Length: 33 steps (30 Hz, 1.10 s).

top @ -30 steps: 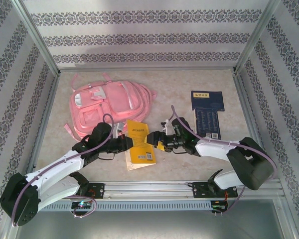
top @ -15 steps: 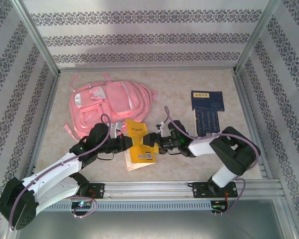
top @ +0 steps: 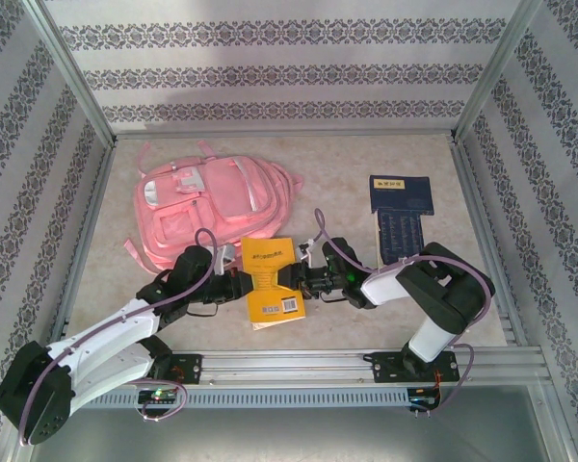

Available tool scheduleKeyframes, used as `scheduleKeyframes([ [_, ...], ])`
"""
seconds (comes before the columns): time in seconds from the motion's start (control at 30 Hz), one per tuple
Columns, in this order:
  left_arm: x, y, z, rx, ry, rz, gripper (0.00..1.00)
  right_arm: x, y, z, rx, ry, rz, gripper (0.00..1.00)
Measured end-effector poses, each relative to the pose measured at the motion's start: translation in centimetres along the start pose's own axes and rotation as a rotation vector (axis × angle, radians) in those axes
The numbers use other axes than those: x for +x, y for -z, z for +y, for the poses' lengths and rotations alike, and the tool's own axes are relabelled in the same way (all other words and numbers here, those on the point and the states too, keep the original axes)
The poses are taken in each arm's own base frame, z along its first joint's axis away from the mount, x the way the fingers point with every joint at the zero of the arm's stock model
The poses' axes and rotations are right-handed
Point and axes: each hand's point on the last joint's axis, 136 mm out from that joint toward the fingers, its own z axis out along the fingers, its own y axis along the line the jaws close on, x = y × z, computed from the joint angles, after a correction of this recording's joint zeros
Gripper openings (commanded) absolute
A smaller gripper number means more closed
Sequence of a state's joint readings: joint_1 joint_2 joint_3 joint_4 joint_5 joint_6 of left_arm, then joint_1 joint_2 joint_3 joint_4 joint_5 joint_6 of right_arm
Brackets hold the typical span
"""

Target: Pack books, pencil case, and school supplies into a backpack

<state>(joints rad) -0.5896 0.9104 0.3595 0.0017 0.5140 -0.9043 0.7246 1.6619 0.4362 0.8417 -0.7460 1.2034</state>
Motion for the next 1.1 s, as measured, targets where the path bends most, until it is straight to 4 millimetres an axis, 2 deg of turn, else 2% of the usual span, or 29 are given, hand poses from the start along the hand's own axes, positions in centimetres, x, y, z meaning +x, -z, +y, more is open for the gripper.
scheduleKeyframes([
  [0.1,0.0,0.0,0.6,-0.027,-0.011,-0.005,0.28,-0.1,0.0,0.2,-0.008,0.004,-0.003,0.2],
  [0.13,0.1,0.0,1.0,-0.045,-0.019,-0.003,0.41,-0.1,0.0,0.2,-0.01,0.012,-0.004,0.16],
  [0.2,0.3,0.2,1.8,-0.084,-0.02,-0.001,0.57,-0.1,0.0,0.1,-0.007,0.01,-0.005,0.12],
  [0.33,0.3,1.0,2.4,-0.136,-0.039,-0.013,0.73,-0.2,0.7,-0.9,0.052,0.004,-0.023,0.09],
  [0.47,-0.7,2.2,1.7,-0.164,-0.063,-0.056,0.79,-0.5,3.0,-1.3,0.131,0.03,-0.072,0.05],
  [0.73,-1.8,3.3,0.4,-0.179,-0.074,-0.077,0.91,-0.6,8.6,1.3,0.217,0.169,-0.189,0.0],
  [0.8,-2.1,3.4,-0.7,-0.149,-0.078,-0.078,0.94,-0.2,9.8,2.8,0.204,0.213,-0.204,0.0],
  [0.9,-2.9,3.4,-3.2,-0.064,-0.097,-0.086,0.98,0.3,11.2,6.4,0.141,0.298,-0.223,0.0],
  [1.0,-3.4,3.1,-5.3,0.024,-0.112,-0.082,0.99,0.8,12.0,9.9,0.065,0.366,-0.222,0.0],
  [1.1,-3.9,2.4,-7.7,0.12,-0.118,-0.056,0.99,1.4,12.6,12.4,-0.001,0.413,-0.204,0.0],
])
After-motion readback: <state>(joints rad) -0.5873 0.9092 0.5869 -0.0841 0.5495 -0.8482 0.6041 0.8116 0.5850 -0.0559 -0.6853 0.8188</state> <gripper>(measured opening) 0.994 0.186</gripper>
